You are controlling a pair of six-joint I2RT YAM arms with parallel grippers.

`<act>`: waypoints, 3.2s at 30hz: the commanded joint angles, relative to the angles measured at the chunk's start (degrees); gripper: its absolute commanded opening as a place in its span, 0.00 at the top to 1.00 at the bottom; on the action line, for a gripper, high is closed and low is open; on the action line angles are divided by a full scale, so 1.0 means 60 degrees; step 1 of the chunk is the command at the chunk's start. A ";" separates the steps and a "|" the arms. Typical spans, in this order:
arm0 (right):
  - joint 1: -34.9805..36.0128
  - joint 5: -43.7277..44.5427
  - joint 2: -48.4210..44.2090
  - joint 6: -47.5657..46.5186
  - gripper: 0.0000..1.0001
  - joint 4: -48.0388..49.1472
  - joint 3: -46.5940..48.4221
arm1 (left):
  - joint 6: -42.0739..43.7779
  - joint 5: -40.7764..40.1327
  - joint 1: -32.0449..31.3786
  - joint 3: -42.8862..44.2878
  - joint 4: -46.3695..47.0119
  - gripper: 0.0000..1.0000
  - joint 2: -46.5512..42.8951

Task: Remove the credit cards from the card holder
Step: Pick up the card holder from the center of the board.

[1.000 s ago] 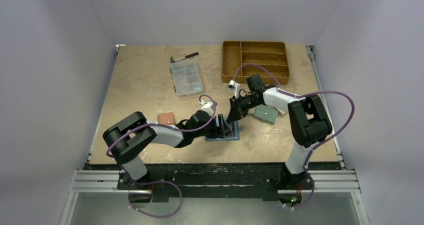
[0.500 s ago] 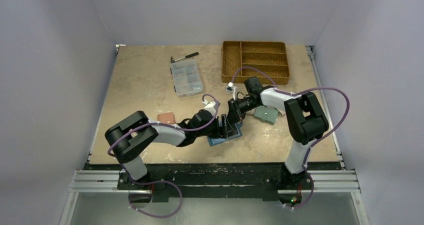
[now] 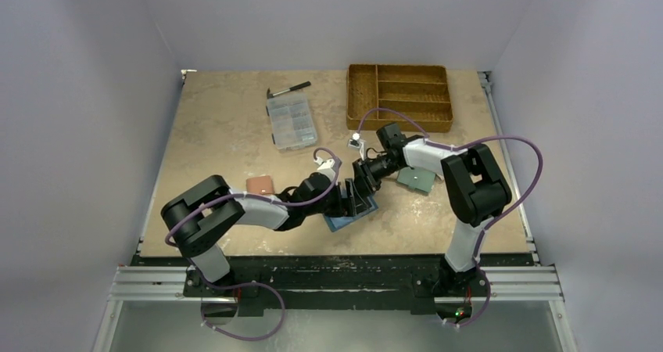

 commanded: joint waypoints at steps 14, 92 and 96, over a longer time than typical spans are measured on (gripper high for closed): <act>0.0266 -0.0491 -0.0150 -0.0619 0.58 -0.1002 0.0268 | -0.0899 -0.1254 0.0378 -0.1575 -0.0320 0.35 -0.0330; -0.0344 0.2888 -0.0718 -0.0401 0.55 0.0119 0.0109 | 0.2450 0.0478 0.1109 -0.0477 -0.0289 0.56 -0.0479; -0.0337 0.2646 -0.0526 -0.0692 0.56 -0.0127 0.0223 | 0.2784 0.0742 0.1142 -0.0168 -0.0624 0.55 -0.0395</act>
